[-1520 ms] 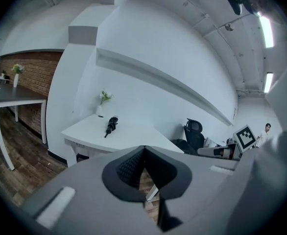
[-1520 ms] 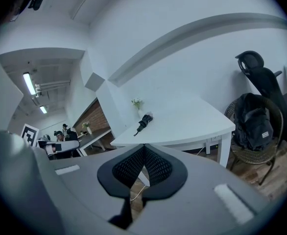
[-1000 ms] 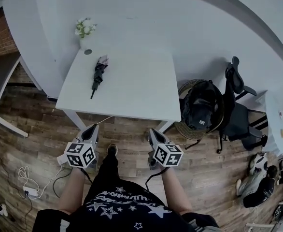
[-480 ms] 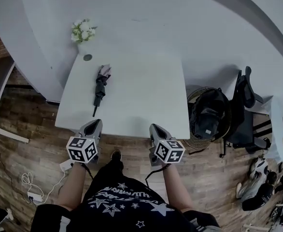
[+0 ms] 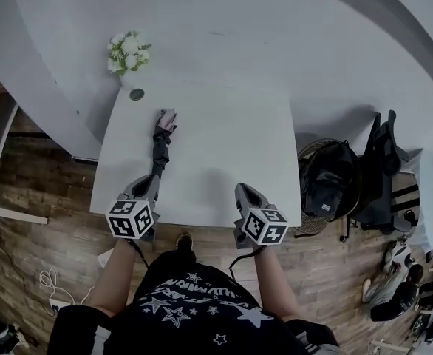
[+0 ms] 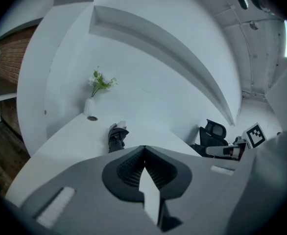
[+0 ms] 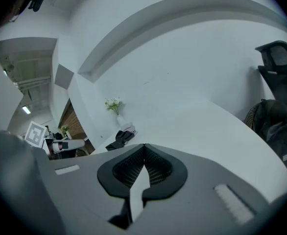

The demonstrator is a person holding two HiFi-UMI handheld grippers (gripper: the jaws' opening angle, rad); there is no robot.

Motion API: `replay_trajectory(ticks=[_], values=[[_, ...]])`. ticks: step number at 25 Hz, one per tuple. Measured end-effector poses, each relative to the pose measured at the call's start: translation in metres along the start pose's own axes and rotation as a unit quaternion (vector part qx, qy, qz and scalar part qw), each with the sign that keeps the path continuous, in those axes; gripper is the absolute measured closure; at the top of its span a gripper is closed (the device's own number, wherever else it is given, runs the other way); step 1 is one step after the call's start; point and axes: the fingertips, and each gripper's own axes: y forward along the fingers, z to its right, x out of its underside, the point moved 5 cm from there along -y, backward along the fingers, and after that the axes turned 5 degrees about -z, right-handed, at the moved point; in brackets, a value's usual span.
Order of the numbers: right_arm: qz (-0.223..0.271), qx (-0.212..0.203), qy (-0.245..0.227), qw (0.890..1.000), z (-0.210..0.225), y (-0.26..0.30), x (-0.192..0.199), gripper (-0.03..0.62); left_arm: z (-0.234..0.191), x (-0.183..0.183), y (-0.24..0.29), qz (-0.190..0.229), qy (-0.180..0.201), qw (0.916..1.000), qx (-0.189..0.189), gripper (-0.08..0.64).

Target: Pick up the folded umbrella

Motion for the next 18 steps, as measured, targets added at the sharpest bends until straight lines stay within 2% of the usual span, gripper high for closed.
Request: replay_trajectory(ticks=[4,5,7,9,12,15,18], values=[[0.0,0.004,0.0,1.0,0.002,0.021,-0.014,0.575,-0.018,-0.011,0.024,-0.028,0.001,0.9996,-0.001,0.555],[0.0,0.005,0.0,1.0,0.002,0.026,-0.018,0.575,-0.021,-0.014,0.031,-0.033,-0.002,0.9995,0.001,0.531],[0.0,0.007,0.0,1.0,0.002,0.036,-0.025,0.575,-0.028,-0.018,0.044,-0.044,-0.012,0.9989,0.008,0.368],[0.0,0.009,0.0,1.0,0.003,0.047,-0.031,0.575,-0.034,-0.021,0.059,-0.056,-0.018,0.9982,0.01,0.265],[-0.004,0.009,-0.001,1.0,0.005,0.061,-0.038,0.575,-0.041,-0.023,0.08,-0.072,-0.023,0.997,0.014,0.17],[-0.009,0.01,0.0,1.0,0.005,0.073,-0.041,0.575,-0.051,-0.022,0.097,-0.089,-0.035,0.9954,0.012,0.155],[-0.015,0.012,0.003,1.0,0.005,0.082,-0.042,0.575,-0.066,-0.017,0.112,-0.125,-0.05,0.9909,-0.008,0.156]])
